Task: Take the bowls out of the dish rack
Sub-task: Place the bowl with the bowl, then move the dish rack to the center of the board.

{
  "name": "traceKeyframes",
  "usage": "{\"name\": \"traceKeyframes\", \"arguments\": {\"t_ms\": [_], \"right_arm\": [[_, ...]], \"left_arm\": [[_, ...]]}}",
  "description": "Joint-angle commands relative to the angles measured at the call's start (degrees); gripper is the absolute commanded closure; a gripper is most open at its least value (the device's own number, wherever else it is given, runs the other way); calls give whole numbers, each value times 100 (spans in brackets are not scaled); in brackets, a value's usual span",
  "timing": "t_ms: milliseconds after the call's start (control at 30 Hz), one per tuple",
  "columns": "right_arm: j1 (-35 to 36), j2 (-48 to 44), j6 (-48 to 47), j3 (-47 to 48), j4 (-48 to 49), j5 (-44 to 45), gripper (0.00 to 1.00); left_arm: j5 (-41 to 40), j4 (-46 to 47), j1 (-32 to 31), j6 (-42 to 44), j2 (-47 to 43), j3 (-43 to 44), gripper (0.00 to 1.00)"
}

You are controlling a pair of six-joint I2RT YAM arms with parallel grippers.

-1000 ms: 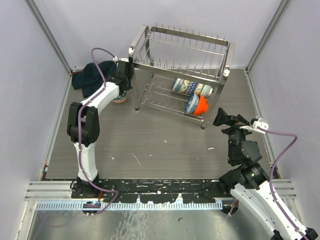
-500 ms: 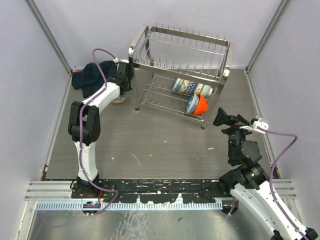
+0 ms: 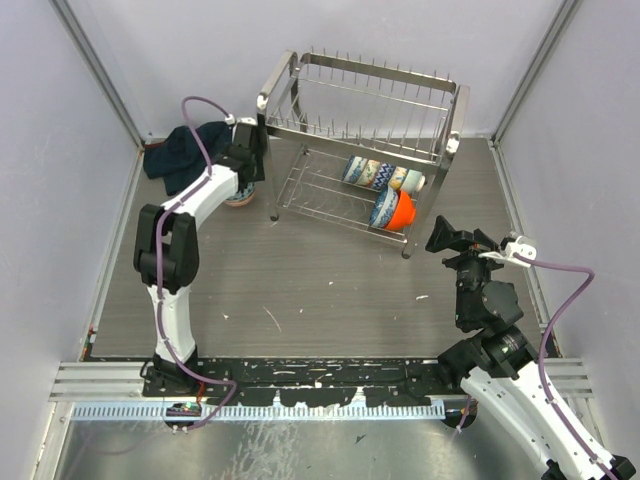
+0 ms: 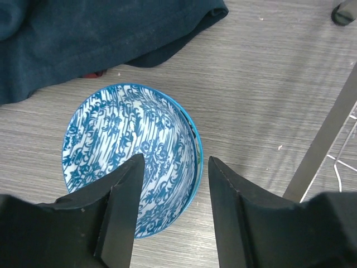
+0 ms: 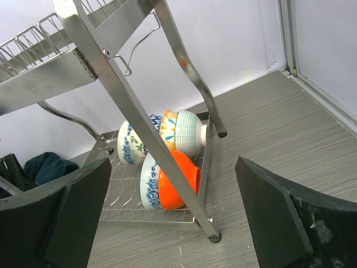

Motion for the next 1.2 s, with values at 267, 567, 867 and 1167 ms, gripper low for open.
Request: {"name": "traceKeyframes", "arguments": {"t_ms": [267, 567, 867, 1167], "right_arm": [[22, -23, -58, 36, 244, 38, 0], [22, 65, -43, 67, 218, 75, 0], [22, 396, -79, 181, 129, 158, 0], [21, 1466, -164, 571, -70, 257, 0]], "left_arm": [[-372, 531, -197, -170, -1448, -659, 31], [-885, 1139, -196, -371, -2711, -2009, 20], [-913, 1126, -198, -345, -3132, -2324, 18], [5, 1357, -198, -759, -4317, -3365, 17]]}}
